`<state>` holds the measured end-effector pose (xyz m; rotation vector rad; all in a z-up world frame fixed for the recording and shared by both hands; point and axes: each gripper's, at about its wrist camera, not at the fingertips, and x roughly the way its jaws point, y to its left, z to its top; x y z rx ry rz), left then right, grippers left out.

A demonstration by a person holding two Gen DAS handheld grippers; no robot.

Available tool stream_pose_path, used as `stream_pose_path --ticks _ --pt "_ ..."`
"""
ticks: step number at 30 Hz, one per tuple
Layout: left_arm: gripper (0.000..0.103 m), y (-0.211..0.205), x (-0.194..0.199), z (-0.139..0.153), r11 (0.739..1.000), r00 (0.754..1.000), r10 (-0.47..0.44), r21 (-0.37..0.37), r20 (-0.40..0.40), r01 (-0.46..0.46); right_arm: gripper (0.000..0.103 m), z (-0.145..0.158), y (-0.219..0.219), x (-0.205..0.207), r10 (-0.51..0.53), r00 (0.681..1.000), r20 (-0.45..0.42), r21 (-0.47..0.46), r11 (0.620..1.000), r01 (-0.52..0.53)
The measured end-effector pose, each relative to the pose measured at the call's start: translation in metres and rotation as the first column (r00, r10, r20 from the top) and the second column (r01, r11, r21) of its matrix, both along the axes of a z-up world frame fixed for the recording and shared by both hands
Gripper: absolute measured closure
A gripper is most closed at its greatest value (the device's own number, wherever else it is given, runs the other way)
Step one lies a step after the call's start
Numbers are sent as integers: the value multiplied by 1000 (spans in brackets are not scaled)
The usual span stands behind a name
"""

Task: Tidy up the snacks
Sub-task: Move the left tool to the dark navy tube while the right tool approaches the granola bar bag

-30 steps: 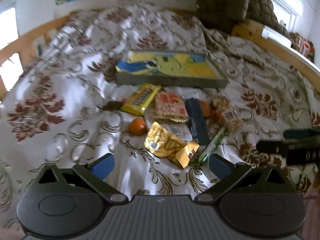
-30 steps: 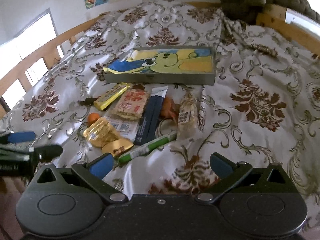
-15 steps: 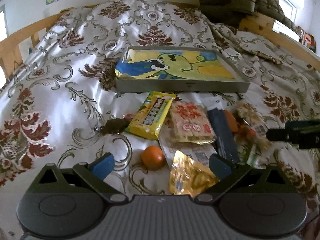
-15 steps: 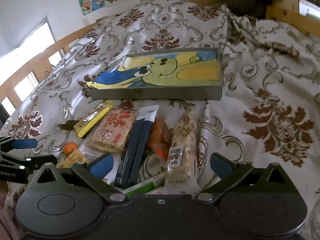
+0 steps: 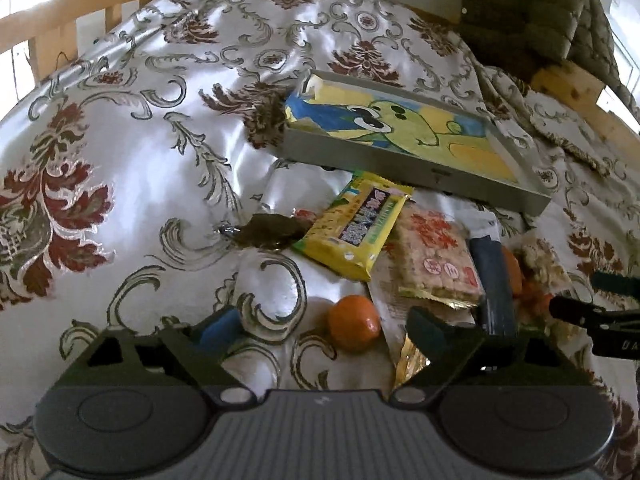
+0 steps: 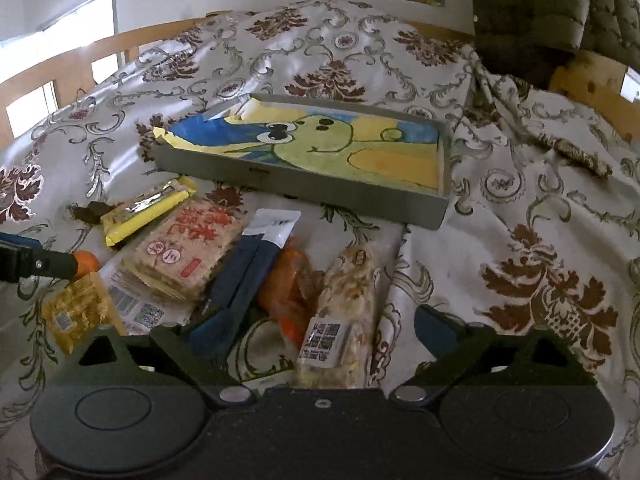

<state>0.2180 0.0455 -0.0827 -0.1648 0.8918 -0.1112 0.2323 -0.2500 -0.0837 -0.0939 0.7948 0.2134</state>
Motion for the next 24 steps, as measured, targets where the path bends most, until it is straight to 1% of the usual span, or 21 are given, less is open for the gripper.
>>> stream_pose_path --ticks 2,4,6,7,8,11,14,17,19,20,22,24 --pt "17 -1 0 -1 1000 1000 -11 -9 5 11 13 -2 -1 2 -7 1000 -15 18 1000 7" --pt "19 -5 -2 -1 1000 999 -26 -2 20 26 17 -4 -2 4 -14 1000 -23 31 999 14" --pt "20 -9 -3 -1 999 999 -38 7 30 38 21 -6 -2 5 -16 1000 -22 35 999 17" --pt "21 -10 -3 -1 999 999 -44 8 32 43 25 -6 -1 5 -16 1000 -17 35 999 17" --pt "25 -11 -3 -1 999 998 -45 11 33 45 29 -7 -1 5 -13 1000 -15 33 999 13" --pt "29 -11 -5 -1 999 998 -44 16 43 44 36 -9 3 6 0 1000 -15 18 1000 0" --pt "29 -14 -8 2 998 996 -59 31 60 57 37 -10 4 6 3 1000 -15 12 1000 -3" --pt "33 -19 -12 4 995 995 -64 81 78 58 38 -9 1 6 -13 1000 -10 28 1000 13" --pt "33 -22 -17 9 992 991 -80 108 109 68 38 -8 -2 7 -24 1000 -7 37 999 24" --pt "32 -24 -18 10 991 989 -88 113 118 74 39 -8 -2 8 -28 1000 -6 42 999 28" --pt "32 -26 -17 9 990 989 -99 115 111 86 41 -9 -3 8 -27 1000 -12 57 998 27" --pt "32 -25 -14 6 992 991 -90 95 97 81 42 -10 -2 9 -24 1000 -19 57 998 26"
